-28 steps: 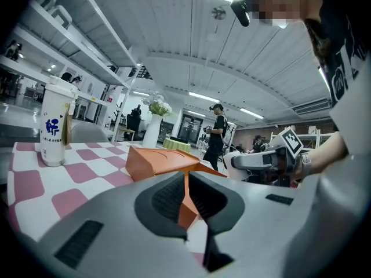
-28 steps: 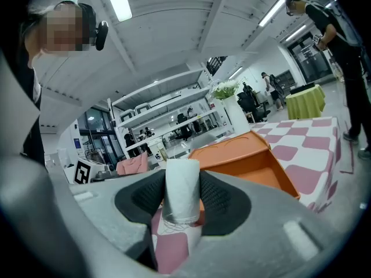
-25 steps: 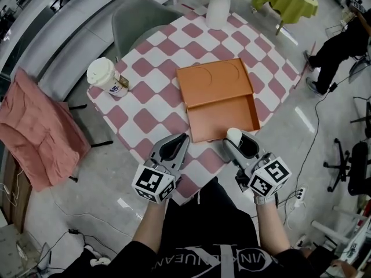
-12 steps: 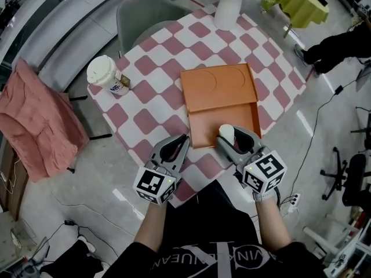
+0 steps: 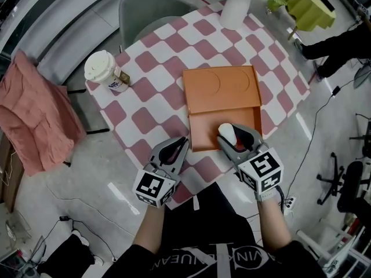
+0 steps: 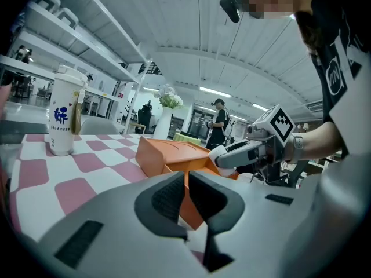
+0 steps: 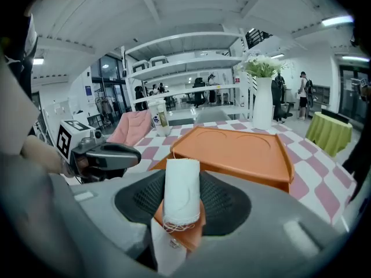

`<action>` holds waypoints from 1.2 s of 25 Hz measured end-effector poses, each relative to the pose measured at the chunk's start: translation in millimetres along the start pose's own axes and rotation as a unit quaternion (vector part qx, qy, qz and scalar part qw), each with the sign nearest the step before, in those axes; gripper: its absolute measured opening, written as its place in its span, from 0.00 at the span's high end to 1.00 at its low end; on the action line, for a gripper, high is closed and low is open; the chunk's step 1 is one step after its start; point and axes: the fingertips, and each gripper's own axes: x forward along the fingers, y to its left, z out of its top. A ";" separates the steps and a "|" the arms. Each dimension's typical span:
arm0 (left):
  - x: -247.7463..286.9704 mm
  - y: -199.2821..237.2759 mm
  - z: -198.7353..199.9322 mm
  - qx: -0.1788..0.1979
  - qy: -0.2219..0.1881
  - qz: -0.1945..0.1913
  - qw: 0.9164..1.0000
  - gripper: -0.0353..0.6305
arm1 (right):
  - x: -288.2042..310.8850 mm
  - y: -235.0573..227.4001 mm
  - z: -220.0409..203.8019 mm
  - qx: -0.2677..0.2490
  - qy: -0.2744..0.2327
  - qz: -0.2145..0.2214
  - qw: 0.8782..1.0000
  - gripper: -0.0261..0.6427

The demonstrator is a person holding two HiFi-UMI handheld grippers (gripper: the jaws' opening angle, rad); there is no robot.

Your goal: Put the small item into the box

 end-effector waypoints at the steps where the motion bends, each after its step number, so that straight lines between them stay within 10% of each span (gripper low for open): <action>1: 0.8 -0.2 -1.2 0.000 0.002 0.000 1.000 0.91 | 1.9 -1.7 -1.6 -0.008 0.010 -0.001 1.000 0.69; 30: -1.4 18.9 -12.5 -0.041 -0.002 0.042 0.998 0.91 | 61.3 -4.0 -41.2 -0.130 0.182 0.057 0.973 0.69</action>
